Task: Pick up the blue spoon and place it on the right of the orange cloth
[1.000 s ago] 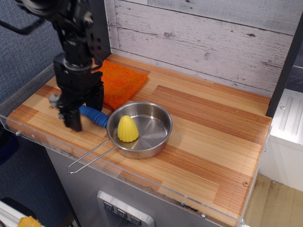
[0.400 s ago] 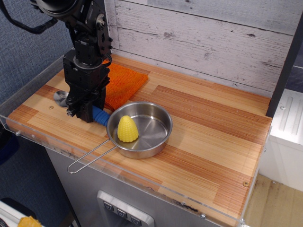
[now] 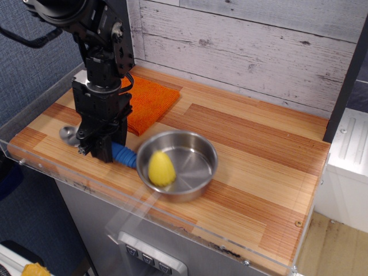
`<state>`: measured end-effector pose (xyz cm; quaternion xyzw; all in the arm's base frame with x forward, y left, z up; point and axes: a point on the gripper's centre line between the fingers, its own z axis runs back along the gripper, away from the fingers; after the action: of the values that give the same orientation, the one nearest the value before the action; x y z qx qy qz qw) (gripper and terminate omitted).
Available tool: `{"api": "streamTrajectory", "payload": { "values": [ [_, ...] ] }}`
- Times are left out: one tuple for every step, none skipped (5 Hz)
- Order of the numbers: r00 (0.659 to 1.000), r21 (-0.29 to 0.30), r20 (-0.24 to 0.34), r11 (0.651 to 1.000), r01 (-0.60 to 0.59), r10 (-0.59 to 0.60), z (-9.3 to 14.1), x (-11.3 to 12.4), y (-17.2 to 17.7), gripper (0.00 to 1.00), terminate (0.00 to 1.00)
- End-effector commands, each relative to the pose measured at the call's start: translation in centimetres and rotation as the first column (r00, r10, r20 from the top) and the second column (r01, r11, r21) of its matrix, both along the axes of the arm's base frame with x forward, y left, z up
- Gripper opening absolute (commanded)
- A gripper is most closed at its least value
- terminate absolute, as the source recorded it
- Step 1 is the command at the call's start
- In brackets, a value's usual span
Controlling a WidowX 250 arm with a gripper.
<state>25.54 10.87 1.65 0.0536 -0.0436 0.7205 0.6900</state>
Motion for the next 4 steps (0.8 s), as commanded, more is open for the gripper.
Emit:
{"api": "streamTrajectory", "payload": {
  "values": [
    [0.991, 0.029, 0.133, 0.999, -0.039, 0.035, 5.6, 0.1, 1.5, 0.00, 0.00],
    [0.985, 0.049, 0.171, 0.998, -0.047, 0.038, 7.9, 0.6, 1.5, 0.00, 0.00],
    [0.976, 0.061, 0.219, 0.998, -0.030, 0.015, 10.0, 2.3, 0.6, 0.00, 0.00],
    [0.965, 0.083, 0.263, 0.997, -0.003, -0.019, 12.9, 4.6, -1.1, 0.00, 0.00]
  ]
}}
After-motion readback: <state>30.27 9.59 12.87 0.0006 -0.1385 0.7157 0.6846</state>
